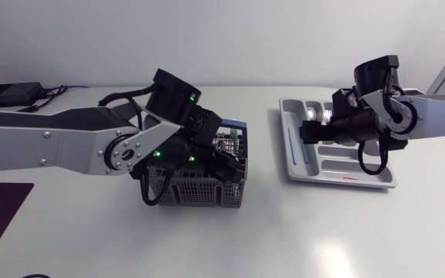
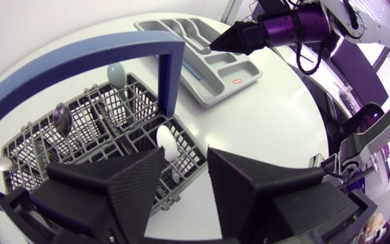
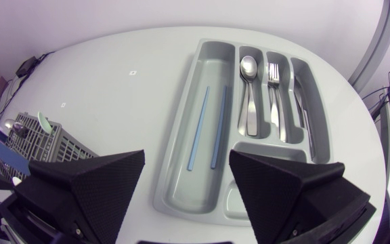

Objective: Unload the cutlery basket into the drawer organizer.

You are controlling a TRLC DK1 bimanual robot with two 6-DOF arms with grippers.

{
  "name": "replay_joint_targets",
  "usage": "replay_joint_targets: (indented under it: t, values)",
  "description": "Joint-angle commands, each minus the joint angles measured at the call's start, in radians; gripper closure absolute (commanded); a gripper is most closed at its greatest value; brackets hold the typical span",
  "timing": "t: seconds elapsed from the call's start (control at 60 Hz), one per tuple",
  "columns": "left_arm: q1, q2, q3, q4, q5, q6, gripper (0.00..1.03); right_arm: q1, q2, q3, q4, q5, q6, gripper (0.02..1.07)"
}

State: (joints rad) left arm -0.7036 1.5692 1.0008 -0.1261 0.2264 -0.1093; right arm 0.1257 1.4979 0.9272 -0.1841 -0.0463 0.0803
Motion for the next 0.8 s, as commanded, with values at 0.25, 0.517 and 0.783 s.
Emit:
replay_joint_targets:
  t: [0.25, 0.517, 0.783]
  values:
    - [0.006, -0.064, 0.007, -0.020, -0.027, -0.020, 0.49, 0.003, -0.011, -0.031, 0.015, 0.011, -0.005, 0.17]
    - [-0.002, -0.001, 0.030, -0.012, -0.068, -0.016, 0.49, 0.000, -0.013, -0.033, 0.017, 0.011, -0.008, 0.17]
    - [-0.022, 0.035, 0.048, 0.011, -0.110, -0.007, 0.53, -0.005, -0.019, -0.034, 0.017, 0.010, -0.011, 0.17]
